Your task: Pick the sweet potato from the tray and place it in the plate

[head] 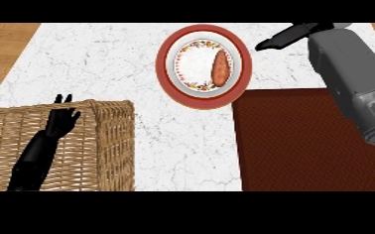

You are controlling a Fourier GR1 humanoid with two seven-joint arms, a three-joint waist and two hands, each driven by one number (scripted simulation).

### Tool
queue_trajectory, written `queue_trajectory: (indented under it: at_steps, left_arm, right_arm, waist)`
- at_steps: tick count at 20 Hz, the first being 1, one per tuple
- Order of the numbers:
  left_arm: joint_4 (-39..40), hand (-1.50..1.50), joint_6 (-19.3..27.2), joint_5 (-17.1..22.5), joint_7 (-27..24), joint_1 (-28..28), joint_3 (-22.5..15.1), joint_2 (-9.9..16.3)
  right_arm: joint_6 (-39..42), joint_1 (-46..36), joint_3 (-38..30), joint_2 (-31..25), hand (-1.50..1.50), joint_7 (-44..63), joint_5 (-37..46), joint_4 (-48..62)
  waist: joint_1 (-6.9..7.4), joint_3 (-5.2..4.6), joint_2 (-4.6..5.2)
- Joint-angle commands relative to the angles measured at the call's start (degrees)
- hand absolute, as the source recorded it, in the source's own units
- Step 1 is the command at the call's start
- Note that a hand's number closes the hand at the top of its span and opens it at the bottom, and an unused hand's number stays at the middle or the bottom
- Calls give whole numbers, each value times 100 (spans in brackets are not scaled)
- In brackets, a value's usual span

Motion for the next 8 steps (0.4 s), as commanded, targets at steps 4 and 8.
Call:
queue_trajectory:
  at_steps: [4,8]
  left_arm:
    - [295,0,138,-222,-135,-321,100,-13]
    - [112,0,144,-254,-32,-371,40,61]
  right_arm:
    - [495,255,86,-562,-150,-502,150,-9]
    - [477,160,6,-728,-150,-298,103,81]
  waist:
    - [82,-52,87]
    - [156,-47,77]
